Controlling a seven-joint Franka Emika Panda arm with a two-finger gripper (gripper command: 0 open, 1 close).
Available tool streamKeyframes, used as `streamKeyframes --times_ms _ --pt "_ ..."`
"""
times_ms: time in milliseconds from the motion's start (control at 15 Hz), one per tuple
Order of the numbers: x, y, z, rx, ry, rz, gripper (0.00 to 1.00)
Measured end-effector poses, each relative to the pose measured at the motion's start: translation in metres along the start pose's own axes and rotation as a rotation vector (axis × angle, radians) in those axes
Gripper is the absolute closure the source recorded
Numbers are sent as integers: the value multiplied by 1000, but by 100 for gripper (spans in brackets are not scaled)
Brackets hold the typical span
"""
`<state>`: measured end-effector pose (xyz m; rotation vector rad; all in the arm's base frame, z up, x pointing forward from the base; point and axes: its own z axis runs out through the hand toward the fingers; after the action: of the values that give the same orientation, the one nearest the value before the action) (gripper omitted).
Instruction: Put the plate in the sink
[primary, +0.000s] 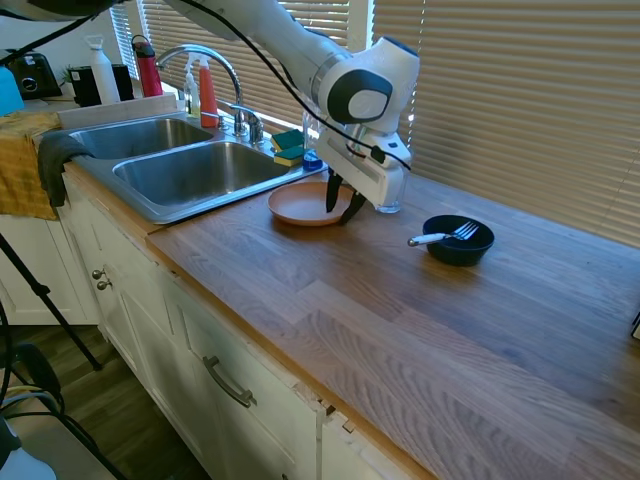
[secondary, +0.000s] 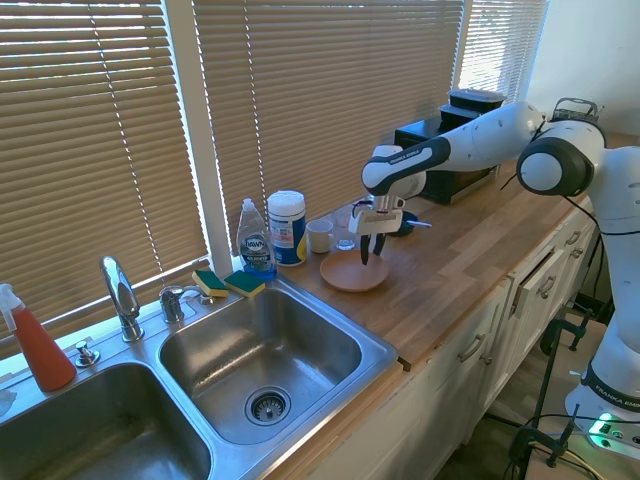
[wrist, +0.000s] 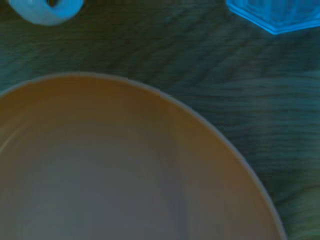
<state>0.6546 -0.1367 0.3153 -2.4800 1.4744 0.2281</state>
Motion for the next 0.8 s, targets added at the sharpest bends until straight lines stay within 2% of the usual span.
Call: streamKeyframes --times_ms 400,800 --pt "6 1 1 8 -9 4 100" --pt "8 2 -10 44 -32 -48 100"
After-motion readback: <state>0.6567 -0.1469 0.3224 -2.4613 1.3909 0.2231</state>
